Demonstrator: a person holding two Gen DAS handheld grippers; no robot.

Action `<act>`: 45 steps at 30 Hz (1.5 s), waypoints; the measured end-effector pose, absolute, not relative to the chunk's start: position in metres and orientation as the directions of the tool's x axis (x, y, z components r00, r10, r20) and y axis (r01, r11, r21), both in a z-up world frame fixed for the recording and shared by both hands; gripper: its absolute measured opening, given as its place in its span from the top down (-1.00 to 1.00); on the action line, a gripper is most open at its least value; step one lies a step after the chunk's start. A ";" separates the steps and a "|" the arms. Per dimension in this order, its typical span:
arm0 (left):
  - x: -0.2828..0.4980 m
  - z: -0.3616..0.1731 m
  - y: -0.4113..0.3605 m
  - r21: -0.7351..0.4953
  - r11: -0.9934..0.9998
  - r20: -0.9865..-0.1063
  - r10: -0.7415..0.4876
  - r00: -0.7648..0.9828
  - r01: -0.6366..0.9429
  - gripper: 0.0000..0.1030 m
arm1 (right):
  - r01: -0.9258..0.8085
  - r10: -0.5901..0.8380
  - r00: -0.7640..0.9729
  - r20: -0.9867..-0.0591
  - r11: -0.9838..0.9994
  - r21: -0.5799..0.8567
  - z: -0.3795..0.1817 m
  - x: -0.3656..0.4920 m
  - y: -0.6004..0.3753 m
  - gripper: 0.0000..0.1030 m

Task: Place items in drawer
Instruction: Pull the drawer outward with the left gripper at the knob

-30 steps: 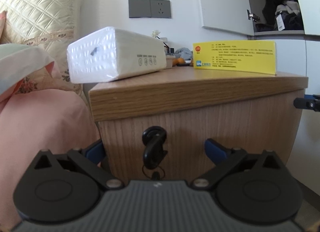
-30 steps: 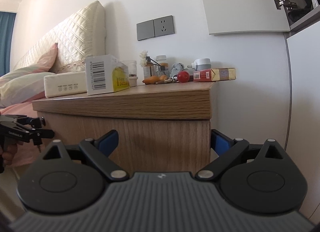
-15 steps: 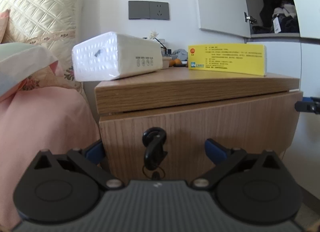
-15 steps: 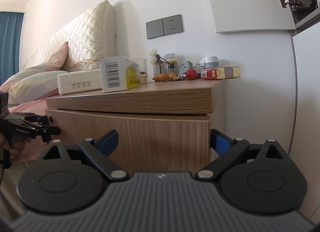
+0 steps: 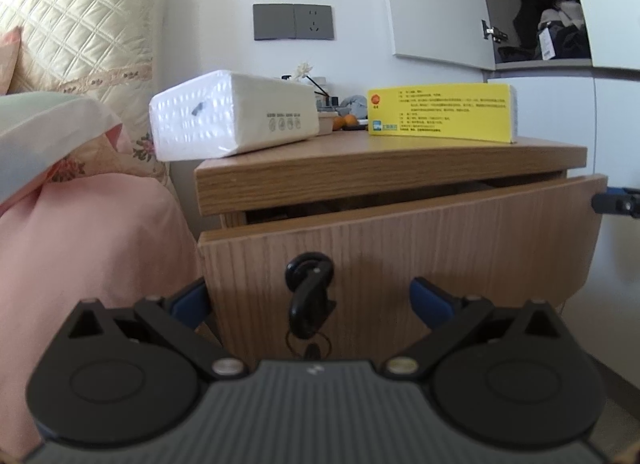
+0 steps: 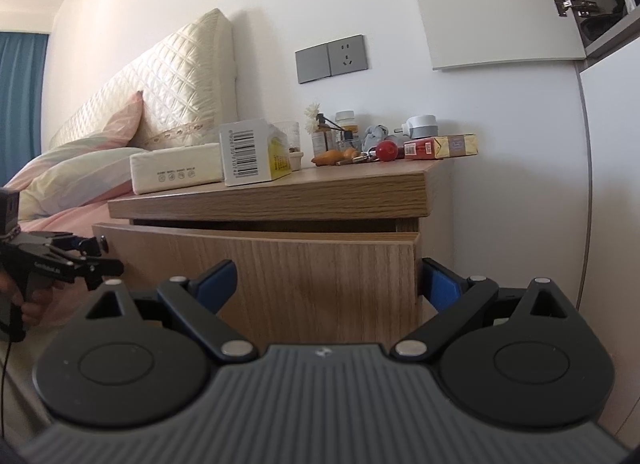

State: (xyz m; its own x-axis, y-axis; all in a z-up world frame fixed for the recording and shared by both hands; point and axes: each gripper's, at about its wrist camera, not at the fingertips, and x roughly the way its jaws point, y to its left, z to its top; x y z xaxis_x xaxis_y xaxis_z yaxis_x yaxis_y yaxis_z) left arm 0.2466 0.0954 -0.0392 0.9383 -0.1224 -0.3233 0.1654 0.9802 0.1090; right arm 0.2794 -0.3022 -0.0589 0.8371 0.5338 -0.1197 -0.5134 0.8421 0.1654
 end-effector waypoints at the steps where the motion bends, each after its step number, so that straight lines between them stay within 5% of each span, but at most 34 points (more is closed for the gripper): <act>1: 0.247 -0.040 0.095 0.115 0.980 -0.320 -0.119 0.940 0.164 -0.99 | -0.506 0.526 0.842 -0.118 0.847 0.165 -0.059 0.279 -0.301 -0.93; 14: 0.250 -0.043 0.099 0.088 0.980 -0.318 -0.139 0.938 0.176 -1.00 | -0.429 0.456 0.883 -0.113 0.880 0.202 -0.057 0.285 -0.290 -0.96; 45: 0.207 -0.039 0.095 0.081 0.980 -0.331 -0.144 0.933 0.180 -0.98 | -0.531 0.550 0.817 -0.172 0.835 0.147 -0.049 0.248 -0.304 -0.99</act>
